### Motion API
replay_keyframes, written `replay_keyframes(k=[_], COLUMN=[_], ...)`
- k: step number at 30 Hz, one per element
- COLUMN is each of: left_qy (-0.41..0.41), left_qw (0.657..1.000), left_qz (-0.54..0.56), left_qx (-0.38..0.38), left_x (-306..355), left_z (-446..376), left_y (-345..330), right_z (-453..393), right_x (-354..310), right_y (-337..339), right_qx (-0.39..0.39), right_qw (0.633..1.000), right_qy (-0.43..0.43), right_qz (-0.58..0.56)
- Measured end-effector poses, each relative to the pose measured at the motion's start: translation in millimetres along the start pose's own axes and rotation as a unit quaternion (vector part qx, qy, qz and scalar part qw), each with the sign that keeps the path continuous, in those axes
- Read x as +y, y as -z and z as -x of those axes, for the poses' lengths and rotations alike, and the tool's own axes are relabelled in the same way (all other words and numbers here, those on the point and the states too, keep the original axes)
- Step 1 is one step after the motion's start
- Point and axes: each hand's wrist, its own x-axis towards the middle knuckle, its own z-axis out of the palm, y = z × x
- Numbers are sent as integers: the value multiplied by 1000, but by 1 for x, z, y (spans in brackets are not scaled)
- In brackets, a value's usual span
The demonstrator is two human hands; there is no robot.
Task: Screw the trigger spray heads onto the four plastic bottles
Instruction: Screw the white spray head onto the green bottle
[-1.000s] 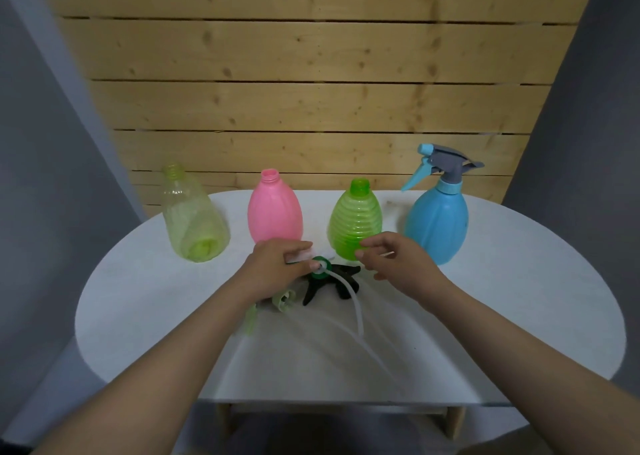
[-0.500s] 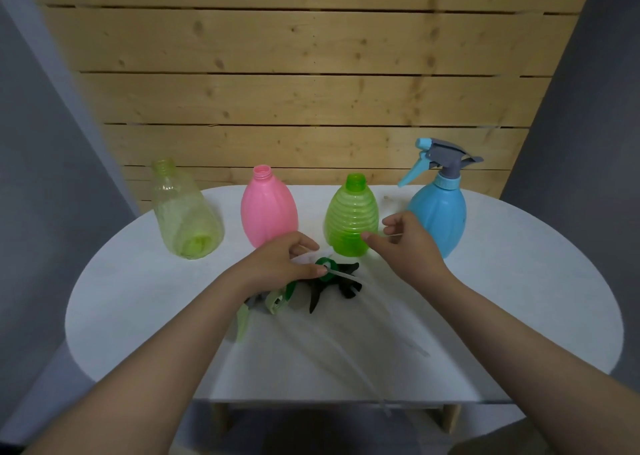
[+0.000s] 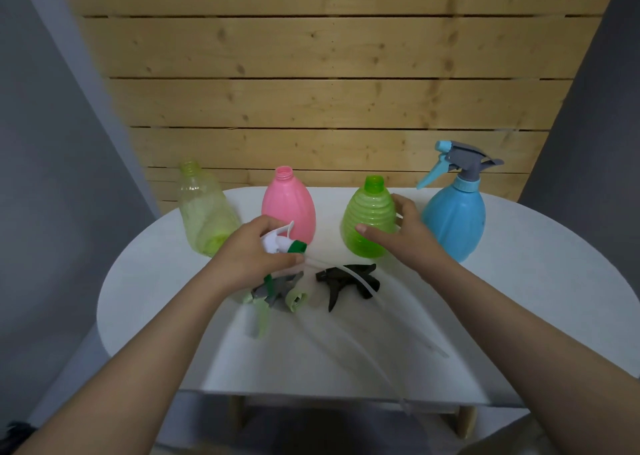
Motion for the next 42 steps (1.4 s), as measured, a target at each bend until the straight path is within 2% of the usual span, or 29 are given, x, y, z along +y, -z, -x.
replay_keyframes(k=[3, 6, 11, 15, 21, 24, 26, 42], left_qy=[31, 42, 73, 73, 64, 65, 63, 45], left_qw=[999, 998, 991, 988, 978, 972, 968, 968], left_qz=[17, 44, 113, 132, 174, 201, 220, 223], left_qx=[7, 11, 2, 16, 96, 107, 106, 104], left_x=[-4, -5, -8, -9, -3, 3, 8, 16], left_z=[3, 5, 10, 16, 20, 19, 19, 15], left_y=[4, 8, 16, 20, 18, 16, 13, 2], right_z=[-7, -10, 2, 22, 57, 66, 69, 71], right_x=[1, 0, -11, -23, -15, -8, -6, -9], right_y=[-6, -8, 1, 24, 60, 71, 77, 76], right_qx=[-13, -4, 14, -3, -24, -24, -20, -39], right_qw=[1000, 1000, 999, 995, 986, 970, 966, 968], right_qy=[-2, 8, 48, 97, 95, 97, 95, 123], right_qz=[-28, -8, -3, -7, 132, 220, 239, 217])
